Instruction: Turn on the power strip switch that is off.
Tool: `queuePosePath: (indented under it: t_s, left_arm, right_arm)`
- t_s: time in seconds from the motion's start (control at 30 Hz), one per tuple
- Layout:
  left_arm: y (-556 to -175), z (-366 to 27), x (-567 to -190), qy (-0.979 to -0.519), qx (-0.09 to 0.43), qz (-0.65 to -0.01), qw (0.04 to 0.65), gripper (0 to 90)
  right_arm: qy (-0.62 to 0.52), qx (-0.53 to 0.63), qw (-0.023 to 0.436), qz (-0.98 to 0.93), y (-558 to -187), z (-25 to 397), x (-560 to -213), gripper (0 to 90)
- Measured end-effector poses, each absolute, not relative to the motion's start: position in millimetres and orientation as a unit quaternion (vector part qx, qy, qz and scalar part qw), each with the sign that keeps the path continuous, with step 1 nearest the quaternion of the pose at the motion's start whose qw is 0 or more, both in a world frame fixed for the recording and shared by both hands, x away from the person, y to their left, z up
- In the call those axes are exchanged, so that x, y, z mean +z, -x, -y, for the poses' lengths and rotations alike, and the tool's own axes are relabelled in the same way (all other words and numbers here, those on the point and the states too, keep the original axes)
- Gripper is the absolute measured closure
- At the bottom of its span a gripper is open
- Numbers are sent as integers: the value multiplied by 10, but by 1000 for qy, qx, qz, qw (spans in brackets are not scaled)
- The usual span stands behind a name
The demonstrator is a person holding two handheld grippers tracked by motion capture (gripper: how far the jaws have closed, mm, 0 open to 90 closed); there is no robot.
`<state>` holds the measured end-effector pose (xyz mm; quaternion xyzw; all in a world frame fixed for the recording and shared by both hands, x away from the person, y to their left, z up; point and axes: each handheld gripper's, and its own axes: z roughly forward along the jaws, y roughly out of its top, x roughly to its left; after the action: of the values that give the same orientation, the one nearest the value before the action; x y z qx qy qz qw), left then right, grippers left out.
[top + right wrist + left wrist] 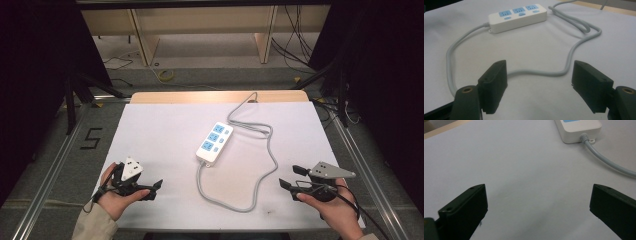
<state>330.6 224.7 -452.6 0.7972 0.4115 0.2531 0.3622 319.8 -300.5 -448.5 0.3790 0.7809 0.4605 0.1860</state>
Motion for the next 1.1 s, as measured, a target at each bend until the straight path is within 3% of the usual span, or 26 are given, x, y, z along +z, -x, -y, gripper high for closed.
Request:
queuePosePath:
  t_s: [0.23,0.37,0.47,0.63,1.1]
  left_arm:
    - [-3310,-2252,-4534,-797,251,-414,361,13]
    - [-3312,-2251,-4532,-798,251,-414,359,14]
    - [-3314,-2254,-4532,-797,252,-415,359,14]
    - [-3328,-2260,-4547,-798,249,-418,356,17]
    - [-3325,-2232,-4542,-802,255,-411,351,25]
  right_arm:
    - [-375,453,195,-785,-3225,2999,-4463,365]
    - [-372,459,203,-781,-3227,2972,-4415,540]
    - [-362,446,205,-792,-3233,2940,-4381,720]
    - [-352,437,215,-799,-3268,2902,-4344,890]
    - [-349,430,209,-806,-3478,2716,-4278,900]
